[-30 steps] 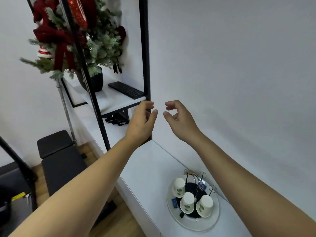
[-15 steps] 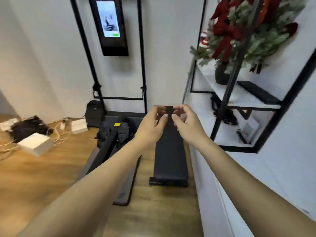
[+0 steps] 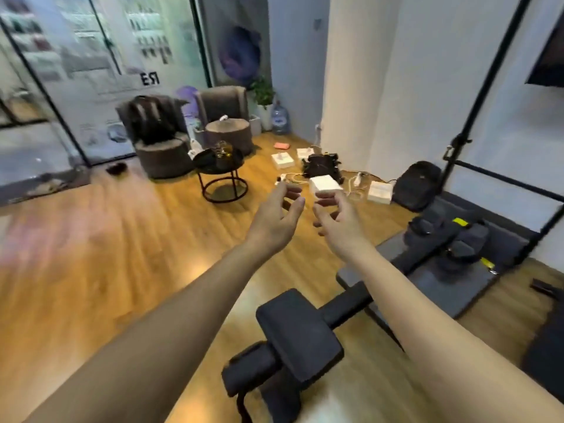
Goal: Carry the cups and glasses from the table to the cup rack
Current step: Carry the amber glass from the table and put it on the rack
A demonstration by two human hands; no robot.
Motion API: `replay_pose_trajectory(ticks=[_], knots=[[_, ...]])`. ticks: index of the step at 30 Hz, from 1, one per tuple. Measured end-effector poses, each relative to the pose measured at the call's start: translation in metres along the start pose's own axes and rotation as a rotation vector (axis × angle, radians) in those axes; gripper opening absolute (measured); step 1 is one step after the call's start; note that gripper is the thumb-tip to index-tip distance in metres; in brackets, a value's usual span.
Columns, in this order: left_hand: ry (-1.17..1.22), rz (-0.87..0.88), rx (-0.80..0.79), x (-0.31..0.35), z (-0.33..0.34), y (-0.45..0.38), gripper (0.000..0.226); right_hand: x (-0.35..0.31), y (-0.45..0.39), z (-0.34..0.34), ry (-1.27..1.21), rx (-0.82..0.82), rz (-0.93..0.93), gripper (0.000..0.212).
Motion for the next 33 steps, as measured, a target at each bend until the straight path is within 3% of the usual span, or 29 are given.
replay_pose_trajectory(ticks=[6, 13, 24, 33], knots=[[-0.085, -0.184, 0.183, -0.096, -0.143, 0.014, 0.020, -0.049, -0.010, 0.179, -0.022, -0.194, -0.130, 0.029], [-0.161, -0.294, 0.258, -0.210, -0.224, -0.024, 0.017, -0.047, -0.081, 0.324, 0.019, -0.256, -0.166, 0.028], [-0.127, -0.246, 0.092, -0.364, -0.283, -0.265, 0.015, -0.036, -0.299, 0.475, -0.006, -0.175, -0.058, 0.027], [-0.096, -0.334, 0.054, -0.500, -0.306, -0.415, 0.024, -0.008, -0.448, 0.573, 0.018, -0.155, 0.007, 0.022]])
Point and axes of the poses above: each hand's wrist, its own y-axis away from the middle knuckle, its own z-axis out of the palm, x = y × z, the point moved 4 cm from there along -y, towards the middle knuckle, and after that the axes turned 5 degrees about x, right-handed, at the moved point
